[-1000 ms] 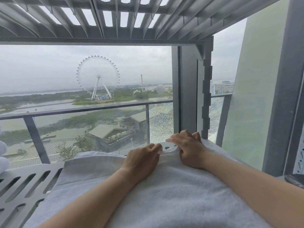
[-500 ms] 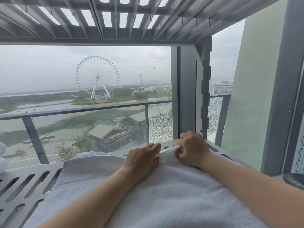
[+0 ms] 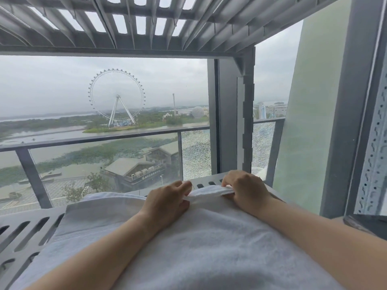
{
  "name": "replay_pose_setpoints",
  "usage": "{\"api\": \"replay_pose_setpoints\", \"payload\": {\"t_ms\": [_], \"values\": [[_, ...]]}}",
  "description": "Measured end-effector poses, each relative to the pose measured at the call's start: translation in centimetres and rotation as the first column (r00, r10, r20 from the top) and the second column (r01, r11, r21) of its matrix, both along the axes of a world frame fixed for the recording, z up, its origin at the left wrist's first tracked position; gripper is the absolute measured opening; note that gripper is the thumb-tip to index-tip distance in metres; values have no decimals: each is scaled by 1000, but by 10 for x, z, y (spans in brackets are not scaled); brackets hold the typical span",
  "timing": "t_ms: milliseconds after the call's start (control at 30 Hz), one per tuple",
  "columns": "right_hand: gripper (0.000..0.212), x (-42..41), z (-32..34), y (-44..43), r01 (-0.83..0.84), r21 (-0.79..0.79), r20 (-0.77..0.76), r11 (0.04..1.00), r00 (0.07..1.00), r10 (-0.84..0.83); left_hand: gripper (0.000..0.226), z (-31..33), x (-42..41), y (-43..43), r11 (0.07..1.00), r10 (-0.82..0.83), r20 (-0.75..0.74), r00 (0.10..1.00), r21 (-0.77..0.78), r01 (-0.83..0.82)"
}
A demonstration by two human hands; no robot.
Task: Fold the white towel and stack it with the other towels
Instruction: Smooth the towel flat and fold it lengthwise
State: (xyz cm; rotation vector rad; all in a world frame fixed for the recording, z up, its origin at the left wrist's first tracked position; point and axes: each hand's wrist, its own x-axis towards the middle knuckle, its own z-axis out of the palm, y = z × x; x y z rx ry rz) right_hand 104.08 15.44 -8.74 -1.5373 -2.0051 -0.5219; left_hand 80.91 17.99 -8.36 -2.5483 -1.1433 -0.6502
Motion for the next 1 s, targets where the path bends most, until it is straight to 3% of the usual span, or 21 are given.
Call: {"api": "replay_pose_setpoints", "payload": {"t_ms": [100, 200, 300, 467, 533, 733, 800, 900, 1000], "values": [[16, -6, 3, -6, -54, -11, 123, 998, 991, 55, 17, 0, 0, -1, 1000, 7, -5, 1000, 5, -7], [26, -16, 5, -9, -117, -22, 194, 993, 974, 119, 19, -2, -1, 0, 1000, 7, 12, 1000, 5, -7], [21, -22, 5, -10, -147, 20, 227, 989, 964, 139, 25, -3, -2, 3, 1000, 3, 42, 999, 11, -4], [23, -23, 10, -10, 21, 236, 343, 972, 933, -104, 42, 2, -19, 10, 995, -62, -79, 995, 77, 68], [24, -18, 12, -7, 66, 298, 373, 952, 910, -180, 39, 6, -37, 14, 994, -65, -148, 987, 82, 78], [17, -24, 27, 3, 105, 384, 487, 917, 821, -298, 26, 3, -92, 15, 986, 8, -156, 988, 164, 18], [7, -35, 35, 7, 168, 292, 509, 942, 806, -301, 24, 4, -95, 16, 981, 32, -199, 979, 196, 7], [24, -52, 35, 17, 288, 74, 512, 955, 811, -285, 24, 8, -96, 17, 988, 67, -179, 982, 149, -40], [33, -63, 26, 24, 381, -170, 400, 909, 870, -290, 27, 6, -98, 19, 984, 143, -164, 976, 128, -122]]}}
